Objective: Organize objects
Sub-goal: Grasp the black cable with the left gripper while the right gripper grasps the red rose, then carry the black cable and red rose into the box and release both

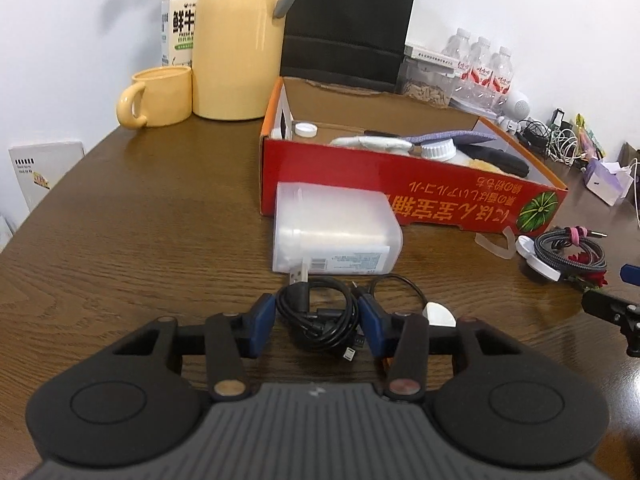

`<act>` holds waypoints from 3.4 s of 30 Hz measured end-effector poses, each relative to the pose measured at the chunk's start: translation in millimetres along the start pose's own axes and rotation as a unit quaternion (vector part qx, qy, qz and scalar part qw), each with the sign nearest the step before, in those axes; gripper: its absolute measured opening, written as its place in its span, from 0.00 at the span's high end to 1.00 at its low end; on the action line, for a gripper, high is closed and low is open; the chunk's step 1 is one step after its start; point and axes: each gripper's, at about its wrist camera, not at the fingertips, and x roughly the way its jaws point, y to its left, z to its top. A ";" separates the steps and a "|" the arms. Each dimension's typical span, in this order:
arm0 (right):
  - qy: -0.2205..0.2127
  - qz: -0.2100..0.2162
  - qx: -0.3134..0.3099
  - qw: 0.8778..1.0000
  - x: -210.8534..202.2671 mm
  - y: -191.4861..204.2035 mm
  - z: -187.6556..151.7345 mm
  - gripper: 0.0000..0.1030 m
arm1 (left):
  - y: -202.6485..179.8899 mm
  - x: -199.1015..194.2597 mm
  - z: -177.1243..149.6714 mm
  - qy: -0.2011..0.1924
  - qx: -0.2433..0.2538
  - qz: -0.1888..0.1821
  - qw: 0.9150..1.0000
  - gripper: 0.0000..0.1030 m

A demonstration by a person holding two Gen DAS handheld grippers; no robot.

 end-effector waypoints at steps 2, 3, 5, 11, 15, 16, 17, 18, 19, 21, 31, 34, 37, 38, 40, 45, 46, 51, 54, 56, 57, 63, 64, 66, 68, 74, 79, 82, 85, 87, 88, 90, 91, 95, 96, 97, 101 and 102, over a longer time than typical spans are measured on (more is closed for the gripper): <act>0.002 -0.007 0.002 1.000 0.2 -4.0 -1.8 0.00 | -0.5 -3.4 0.2 -0.005 0.003 0.002 1.000 0.54; 0.003 -0.010 0.003 1.000 0.5 -6.4 -2.5 0.00 | -0.5 -4.9 0.5 -0.006 0.004 0.003 1.000 0.54; 0.006 -0.017 0.005 1.000 2.4 -11.9 -3.9 0.00 | -0.2 -6.9 1.0 -0.009 0.005 0.006 1.000 0.54; 0.017 -0.030 -0.021 0.999 18.7 -25.6 -6.1 0.03 | -0.4 -9.4 1.4 -0.010 0.006 0.012 1.000 0.54; 0.023 -0.020 -0.035 0.999 32.8 -32.6 -4.2 0.20 | -0.5 -10.8 1.5 -0.012 0.007 0.014 1.000 0.54; 0.026 -0.016 -0.037 0.999 37.1 -34.0 -3.6 0.23 | -0.8 -11.4 1.2 -0.012 0.007 0.014 1.000 0.54; 0.029 -0.015 -0.038 0.999 40.4 -34.7 -3.3 0.36 | -1.0 -12.1 1.4 -0.013 0.007 0.014 1.000 0.54; 0.031 -0.013 -0.040 0.999 42.4 -34.7 -3.2 0.57 | -1.5 -12.8 1.6 -0.013 0.008 0.015 1.000 0.54; 0.031 -0.008 -0.040 0.999 42.7 -34.3 -3.4 0.62 | -1.9 -13.6 1.8 -0.014 0.009 0.014 1.000 0.54; 0.027 -0.003 -0.039 0.999 38.6 -33.9 -4.0 0.68 | -2.3 -15.4 2.2 -0.016 0.010 0.014 1.000 0.54; 0.001 0.041 -0.014 0.999 -1.7 -28.6 -5.1 0.70 | -5.9 -18.5 4.5 -0.021 0.017 0.013 1.000 0.54; -0.017 0.047 -0.016 0.999 -16.7 -24.6 1.0 0.70 | -7.4 -20.2 4.9 -0.023 0.019 0.010 1.000 0.54; -0.040 0.057 -0.019 0.997 -30.4 -19.7 10.0 0.70 | -9.9 -22.6 5.8 -0.028 0.021 0.006 0.999 0.54; -0.047 0.059 -0.022 0.997 -34.0 -17.0 12.7 0.70 | -10.8 -23.1 6.5 -0.029 0.022 0.005 0.999 0.54; -0.058 0.065 -0.026 0.996 -39.6 -12.1 18.5 0.70 | -12.1 -24.2 8.3 -0.032 0.024 0.003 0.999 0.54; -0.079 0.075 -0.032 0.994 -43.2 0.2 31.7 0.70 | -16.7 -26.6 17.3 -0.045 0.032 -0.002 0.998 0.54; -0.083 0.077 -0.033 0.993 -42.6 3.0 35.4 0.70 | -18.0 -26.8 20.3 -0.048 0.033 -0.003 0.998 0.54; -0.098 0.079 -0.033 0.992 -28.3 12.5 56.0 0.70 | -26.7 -22.8 40.2 -0.067 0.044 -0.011 0.997 0.54; -0.106 0.076 -0.031 0.991 -13.2 18.6 71.5 0.70 | -32.3 -16.0 54.3 -0.076 0.050 -0.014 0.996 0.54; -0.109 0.074 -0.029 0.991 -0.3 23.3 82.8 0.70 | -36.2 -10.1 64.9 -0.082 0.054 -0.015 0.995 0.54; -0.110 0.073 -0.028 0.991 6.9 25.9 89.1 0.70 | -37.9 -6.8 70.5 -0.085 0.055 -0.015 0.995 0.54; -0.113 0.059 -0.021 0.992 48.9 38.4 118.3 0.70 | -44.1 20.4 102.1 -0.097 0.049 -0.015 0.994 0.54; -0.111 0.058 -0.017 0.992 57.4 39.4 122.0 0.70 | -44.3 25.7 106.8 -0.097 0.046 -0.014 0.994 0.54; -0.107 0.053 -0.011 0.993 71.8 40.4 126.8 0.70 | -45.2 36.4 114.5 -0.099 0.041 -0.014 0.994 0.54; -0.103 0.046 -0.008 0.994 85.5 40.1 129.7 0.70 | -47.4 46.8 121.3 -0.101 0.040 -0.012 0.994 0.54; -0.096 0.036 0.002 0.995 109.1 34.2 127.7 0.70 | -54.3 75.1 136.4 -0.101 0.043 -0.009 0.994 0.54; -0.081 0.035 0.005 0.996 121.2 30.6 124.9 0.70 | -56.8 89.6 137.6 -0.096 0.052 -0.008 0.994 0.54; -0.074 0.033 0.004 0.997 124.0 30.6 124.5 0.69 | -55.9 95.1 135.9 -0.089 0.054 -0.004 0.995 0.54; -0.062 0.021 0.000 0.998 125.9 31.7 123.7 0.59 | -53.8 95.3 134.4 -0.091 0.050 0.005 0.995 0.46; -0.056 0.008 -0.002 0.998 126.3 31.2 123.3 0.37 | -51.9 91.4 134.9 -0.106 0.048 0.016 0.993 0.29; -0.055 0.004 -0.003 0.998 125.9 30.5 123.1 0.30 | -51.2 88.5 135.2 -0.116 0.047 0.023 0.992 0.16; -0.057 0.002 -0.002 0.998 123.5 28.9 122.5 0.09 | -50.5 82.8 135.2 -0.136 0.042 0.037 0.989 0.00; -0.058 0.002 -0.001 0.998 122.1 28.1 122.5 0.07 | -50.6 80.5 134.8 -0.145 0.040 0.044 0.988 0.00; -0.060 0.004 -0.001 0.998 118.3 28.5 123.1 0.00 | -52.7 79.2 135.6 -0.144 0.042 0.046 0.988 0.00; -0.060 0.005 -0.002 0.998 117.7 28.7 123.1 0.00 | -53.2 79.8 135.8 -0.143 0.043 0.047 0.988 0.00; -0.060 0.006 -0.002 0.998 117.2 29.0 123.0 0.00 | -53.7 79.7 135.4 -0.143 0.045 0.047 0.988 0.00; -0.062 0.005 0.000 0.998 115.7 28.2 123.6 0.00 | -54.1 78.8 135.7 -0.135 0.046 0.044 0.989 0.00; -0.063 0.004 0.000 0.998 115.1 27.6 123.7 0.00 | -53.6 78.1 135.1 -0.135 0.045 0.043 0.989 0.00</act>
